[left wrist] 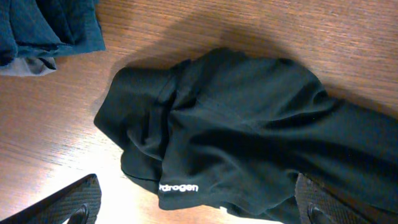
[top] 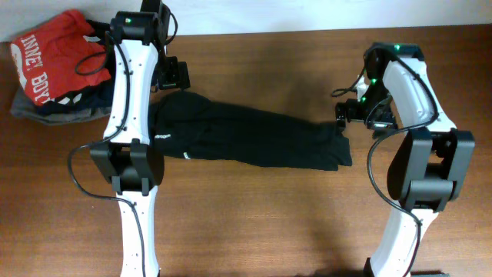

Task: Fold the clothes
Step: 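Release the shirt and raise both grippers toward the far edge, then grasp the strip's right end with the right gripper and fold it leftward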

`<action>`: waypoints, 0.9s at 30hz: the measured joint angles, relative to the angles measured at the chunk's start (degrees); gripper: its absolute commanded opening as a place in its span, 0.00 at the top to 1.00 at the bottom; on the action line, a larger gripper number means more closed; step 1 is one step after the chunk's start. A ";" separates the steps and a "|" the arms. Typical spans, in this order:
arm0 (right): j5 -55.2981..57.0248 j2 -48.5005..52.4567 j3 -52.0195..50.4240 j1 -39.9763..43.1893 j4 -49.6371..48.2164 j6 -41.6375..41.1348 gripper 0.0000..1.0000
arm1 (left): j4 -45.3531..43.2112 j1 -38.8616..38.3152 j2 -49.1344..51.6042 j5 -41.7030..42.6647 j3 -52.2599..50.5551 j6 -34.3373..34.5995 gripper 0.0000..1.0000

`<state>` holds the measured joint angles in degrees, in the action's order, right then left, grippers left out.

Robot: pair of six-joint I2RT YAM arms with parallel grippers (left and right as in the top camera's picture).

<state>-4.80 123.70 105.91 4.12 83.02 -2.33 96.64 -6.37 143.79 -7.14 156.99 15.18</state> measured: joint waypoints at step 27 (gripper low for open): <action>-29.05 -4.11 -25.11 4.09 -26.12 7.34 0.01 | 0.00 0.00 0.02 0.09 -0.02 0.00 0.01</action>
<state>-33.85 119.59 80.79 8.21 56.90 5.02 96.64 -6.37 143.81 -7.05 156.97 15.18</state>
